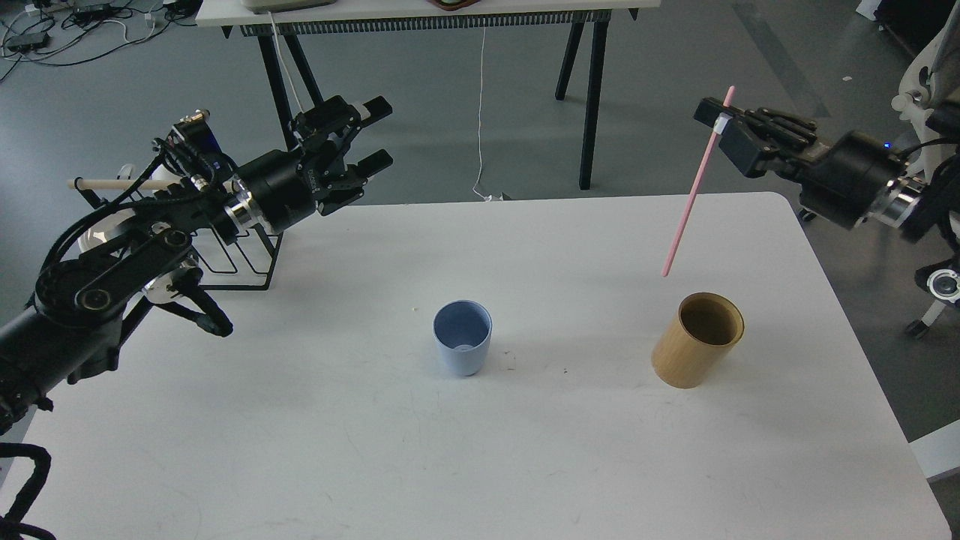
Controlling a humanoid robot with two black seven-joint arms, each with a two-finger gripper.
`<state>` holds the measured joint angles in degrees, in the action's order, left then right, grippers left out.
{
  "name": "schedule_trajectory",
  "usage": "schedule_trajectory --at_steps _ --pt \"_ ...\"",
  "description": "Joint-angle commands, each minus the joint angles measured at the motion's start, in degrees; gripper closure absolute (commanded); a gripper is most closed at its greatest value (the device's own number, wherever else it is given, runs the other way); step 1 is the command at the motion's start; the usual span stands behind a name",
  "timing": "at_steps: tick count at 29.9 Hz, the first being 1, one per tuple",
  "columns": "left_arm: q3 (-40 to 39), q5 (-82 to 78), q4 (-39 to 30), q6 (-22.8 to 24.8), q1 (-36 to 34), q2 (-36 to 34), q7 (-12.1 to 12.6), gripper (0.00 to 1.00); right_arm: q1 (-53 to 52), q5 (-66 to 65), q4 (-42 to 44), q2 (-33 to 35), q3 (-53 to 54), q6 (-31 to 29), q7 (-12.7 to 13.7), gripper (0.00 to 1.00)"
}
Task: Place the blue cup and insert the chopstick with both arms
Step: 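Carry the straw over the blue cup and lower it inside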
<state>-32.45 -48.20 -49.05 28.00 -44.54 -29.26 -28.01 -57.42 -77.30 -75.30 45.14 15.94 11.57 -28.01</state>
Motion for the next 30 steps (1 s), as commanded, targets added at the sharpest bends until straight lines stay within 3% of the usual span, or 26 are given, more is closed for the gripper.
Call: schedule_trajectory --at_steps 1,13,30 --pt "-0.3 0.4 1.2 0.0 0.8 -1.4 0.0 0.05 -2.4 0.0 4.9 -7.6 -2.3 -0.1 0.0 1.0" --pt "-0.3 0.5 2.7 0.0 1.9 -1.2 0.0 0.04 -2.8 -3.6 19.0 -26.2 -3.7 0.0 0.0 1.0" --pt "-0.3 0.5 2.8 0.0 2.3 -1.0 0.0 0.04 -2.5 -3.7 26.1 -35.3 -8.4 0.6 0.0 1.0"
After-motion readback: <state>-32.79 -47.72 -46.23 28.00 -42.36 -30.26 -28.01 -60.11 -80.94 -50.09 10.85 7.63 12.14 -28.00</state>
